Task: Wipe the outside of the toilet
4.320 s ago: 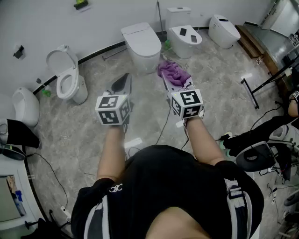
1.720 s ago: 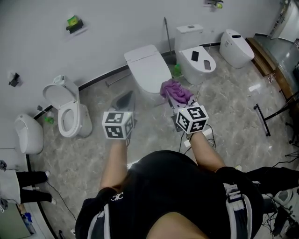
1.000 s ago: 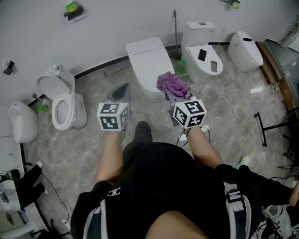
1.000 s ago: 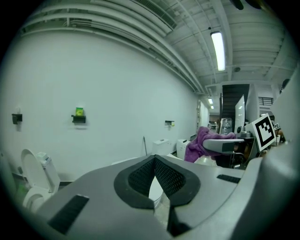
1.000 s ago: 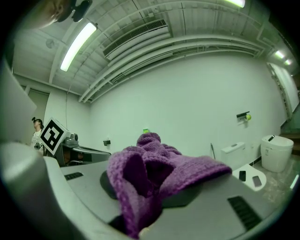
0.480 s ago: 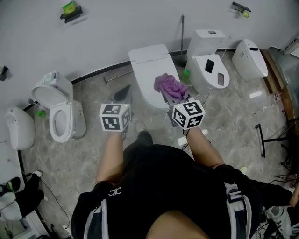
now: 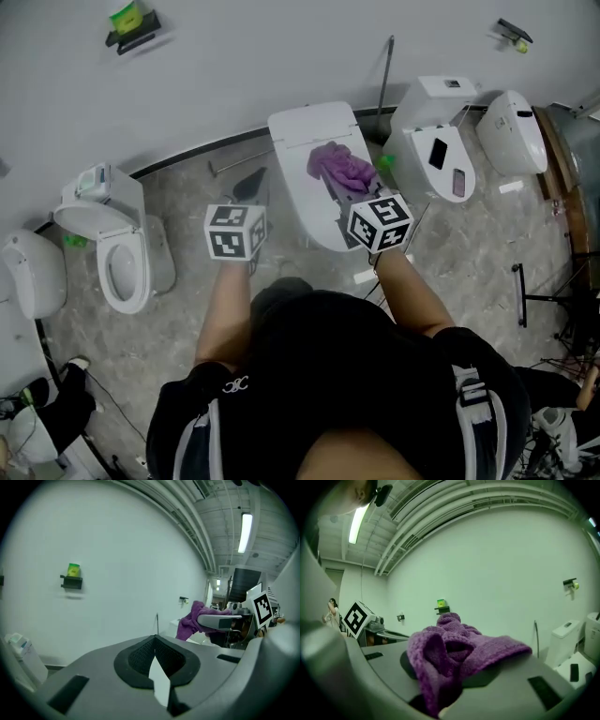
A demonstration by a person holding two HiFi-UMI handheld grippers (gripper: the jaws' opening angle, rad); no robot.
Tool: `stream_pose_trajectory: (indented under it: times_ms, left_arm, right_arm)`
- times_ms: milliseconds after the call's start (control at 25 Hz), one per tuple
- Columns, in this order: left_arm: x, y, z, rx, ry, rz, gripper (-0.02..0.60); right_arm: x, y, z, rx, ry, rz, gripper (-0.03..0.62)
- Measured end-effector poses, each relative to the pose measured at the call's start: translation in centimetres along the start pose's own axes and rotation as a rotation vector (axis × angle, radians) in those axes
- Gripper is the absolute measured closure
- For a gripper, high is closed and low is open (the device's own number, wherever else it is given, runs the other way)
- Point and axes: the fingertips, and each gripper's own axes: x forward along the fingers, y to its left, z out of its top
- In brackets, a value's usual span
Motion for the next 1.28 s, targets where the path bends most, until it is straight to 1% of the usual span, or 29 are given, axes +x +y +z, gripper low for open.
stream_pose_trajectory:
  times_ms: [80,200,320,480,560,760,880,1000,1120,1200,1280]
  left_arm:
    - [2.2,2.4,0.3,-0.011,0.001,0.003,0.574]
    - [5.4,5.3,0.3,-0.026,0.015,0.001,0.574]
    - [8.0,7.1,-0.4,-0.051,0.036,-0.006,0.574]
    - [10.9,9.8,-2.7,-0.089,0.075,0.014,0.574]
    - [12.4,10.9,-4.2,-0.113,0.088,0.025,0.574]
    - [16.4,13.8,-8.4,-0.154,0.113,0.049,0.574]
    - [18.8,15.8,-10.7,-0.178,0.124,0.06,0.574]
    - [21.0,17.5,-13.1,-0.192,0.14,0.07,0.574]
    - [23.1,18.9,-15.5,-0.192,0.162,0.071,0.574]
    - [24.5,19.9,-17.1,-0.184,0.175,0.069,0.574]
    - [25.6,21.3,-18.4,-0.199,0.171,0.069,0.574]
  right_arm:
    - [3.2,-0.8,0.2,-0.014,0.007,0.011,0.475]
    - [7.6,-2.4,-0.3,-0.007,0.02,0.019,0.474]
    - [11.2,-4.0,-2.1,0.017,0.057,0.046,0.474]
    - [15.4,-6.1,-5.4,0.047,0.102,0.107,0.474]
    - [17.6,-7.5,-7.5,0.044,0.136,0.132,0.474]
    - [23.7,-10.6,-13.3,-0.022,0.212,0.199,0.474]
    - [27.8,-12.7,-16.9,-0.018,0.249,0.212,0.474]
    - [31.8,-14.7,-21.2,0.007,0.303,0.229,0.474]
    - [35.7,-16.7,-25.4,0.081,0.344,0.263,0.474]
    - [38.3,-18.4,-27.9,0.126,0.362,0.26,0.474]
    - [40.9,-19.7,-30.3,0.134,0.385,0.248,0.474]
